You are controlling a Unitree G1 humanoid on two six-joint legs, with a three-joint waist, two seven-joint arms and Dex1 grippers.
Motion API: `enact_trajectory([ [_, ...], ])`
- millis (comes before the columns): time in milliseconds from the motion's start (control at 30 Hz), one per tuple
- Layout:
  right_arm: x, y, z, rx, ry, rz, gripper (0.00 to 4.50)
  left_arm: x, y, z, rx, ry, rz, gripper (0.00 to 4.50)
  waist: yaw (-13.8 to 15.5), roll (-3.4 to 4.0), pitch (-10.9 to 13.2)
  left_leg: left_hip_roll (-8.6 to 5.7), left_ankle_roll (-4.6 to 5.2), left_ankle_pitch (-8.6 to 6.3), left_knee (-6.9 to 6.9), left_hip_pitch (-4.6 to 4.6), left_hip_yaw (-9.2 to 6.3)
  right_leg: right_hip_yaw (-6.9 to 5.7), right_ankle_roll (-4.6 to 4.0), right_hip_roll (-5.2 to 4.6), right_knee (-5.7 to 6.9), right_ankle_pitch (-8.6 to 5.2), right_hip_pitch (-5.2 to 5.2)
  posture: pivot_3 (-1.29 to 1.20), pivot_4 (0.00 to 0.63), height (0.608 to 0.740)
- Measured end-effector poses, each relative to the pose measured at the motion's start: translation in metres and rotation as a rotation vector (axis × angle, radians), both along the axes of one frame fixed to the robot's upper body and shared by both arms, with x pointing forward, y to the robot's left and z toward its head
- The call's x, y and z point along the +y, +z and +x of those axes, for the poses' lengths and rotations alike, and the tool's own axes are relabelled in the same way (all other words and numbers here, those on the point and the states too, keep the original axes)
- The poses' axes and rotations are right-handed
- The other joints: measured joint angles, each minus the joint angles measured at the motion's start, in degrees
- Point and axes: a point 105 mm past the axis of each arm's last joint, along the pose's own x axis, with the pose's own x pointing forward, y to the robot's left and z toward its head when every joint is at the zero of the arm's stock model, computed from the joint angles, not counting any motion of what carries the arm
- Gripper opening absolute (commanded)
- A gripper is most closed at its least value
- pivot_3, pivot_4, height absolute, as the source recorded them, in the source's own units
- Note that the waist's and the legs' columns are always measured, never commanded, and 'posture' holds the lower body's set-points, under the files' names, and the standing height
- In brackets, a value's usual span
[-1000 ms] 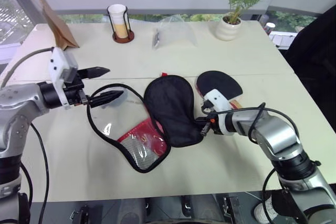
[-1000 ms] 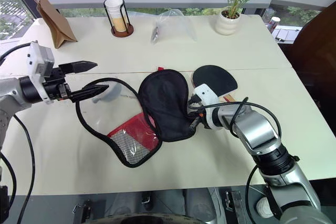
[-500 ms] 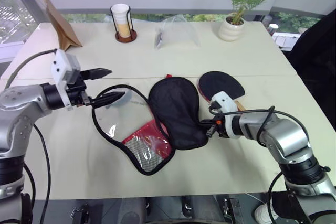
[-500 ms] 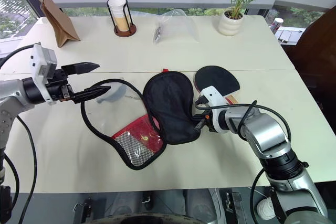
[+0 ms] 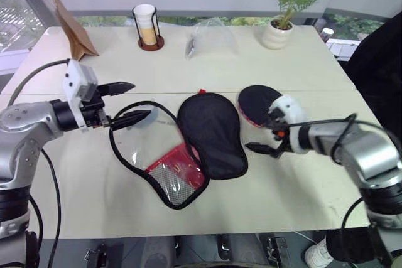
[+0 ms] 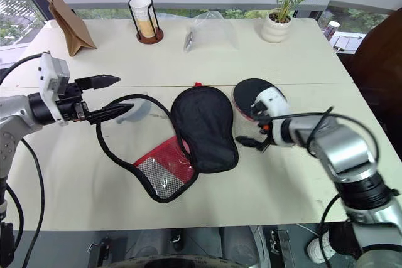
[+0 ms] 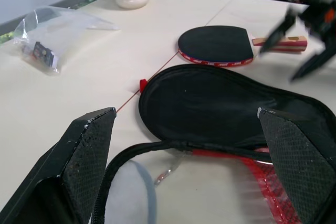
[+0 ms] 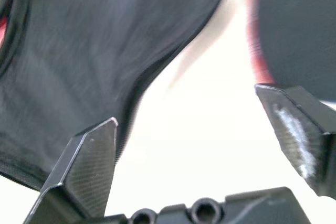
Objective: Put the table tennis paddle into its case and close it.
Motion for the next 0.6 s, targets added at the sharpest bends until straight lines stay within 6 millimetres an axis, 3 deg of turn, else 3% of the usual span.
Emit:
enact_trajectory([
  [67,-0.010,0.015,0.005,-0.048,-0.034,-0.002,4.45,-0.003,-0.001,0.001,0.003,-0.012,-0.002,4.50,0.0,0.00,0.0,0.01,0.00,0.00,0.00,0.00,0.00,0.00,0.00,0.02,0.00,0.00,0.00,0.00,0.150,0.734],
  [133,-0.020,0.018,0.008,-0.050,-0.075,-0.010,4.45,-0.006,-0.003,0.001,0.011,-0.023,-0.002,4.50,-0.1,0.00,0.0,0.01,0.00,0.00,0.00,0.00,0.01,0.01,0.00,0.01,0.00,0.00,0.00,0.00,0.150,0.734],
  [367,-0.058,-0.002,0.018,0.023,-0.236,-0.056,4.45,-0.010,-0.002,0.006,0.004,-0.032,-0.015,4.50,0.0,-0.01,0.0,-0.01,0.00,0.00,0.00,-0.01,0.02,0.01,0.00,0.00,0.00,0.00,0.00,0.00,0.150,0.734],
  [600,-0.076,-0.032,0.015,0.124,-0.283,-0.091,4.45,-0.014,-0.006,0.007,0.007,-0.042,-0.017,4.50,-0.1,0.00,0.0,-0.02,0.01,0.01,0.01,-0.01,0.02,0.01,0.02,0.00,0.01,0.01,0.00,0.00,0.150,0.734],
])
